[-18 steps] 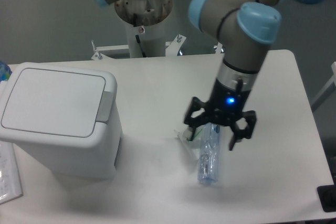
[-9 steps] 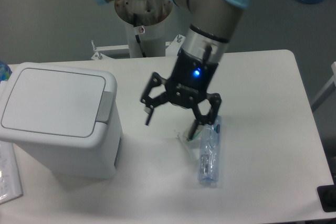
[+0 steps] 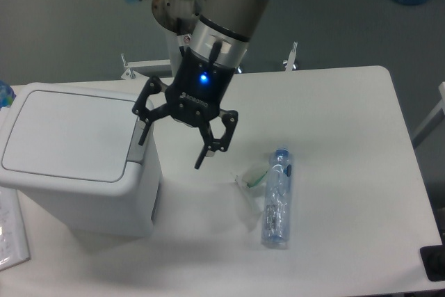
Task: Open the trash can
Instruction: 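Move the open gripper over the bottle toward the trash can lid edge, then lower the gripper finger onto the lid's front edge and hook it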
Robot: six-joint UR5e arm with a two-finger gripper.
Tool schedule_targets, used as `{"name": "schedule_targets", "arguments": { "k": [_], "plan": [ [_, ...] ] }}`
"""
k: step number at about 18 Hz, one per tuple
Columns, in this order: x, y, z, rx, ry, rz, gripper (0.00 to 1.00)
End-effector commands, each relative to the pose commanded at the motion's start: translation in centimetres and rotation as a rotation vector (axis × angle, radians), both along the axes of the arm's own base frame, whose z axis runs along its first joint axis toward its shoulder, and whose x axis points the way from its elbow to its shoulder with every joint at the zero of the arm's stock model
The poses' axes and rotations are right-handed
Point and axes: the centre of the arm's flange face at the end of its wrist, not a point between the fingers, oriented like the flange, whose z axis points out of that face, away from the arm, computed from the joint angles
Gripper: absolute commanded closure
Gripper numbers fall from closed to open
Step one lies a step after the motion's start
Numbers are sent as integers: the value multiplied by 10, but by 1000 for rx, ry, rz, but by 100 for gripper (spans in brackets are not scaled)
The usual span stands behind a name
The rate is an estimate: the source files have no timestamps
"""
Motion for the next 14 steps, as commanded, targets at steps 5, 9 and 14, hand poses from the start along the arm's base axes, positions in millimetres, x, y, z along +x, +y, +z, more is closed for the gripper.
{"name": "schedule_targets", "arguments": {
  "k": [5,9,14],
  "plan": [
    [-5,4,-6,4,17,4,0],
    [-9,4,-12,-17,40,11,0],
    [-10,4,-14,-33,62,10,0]
  ]
}}
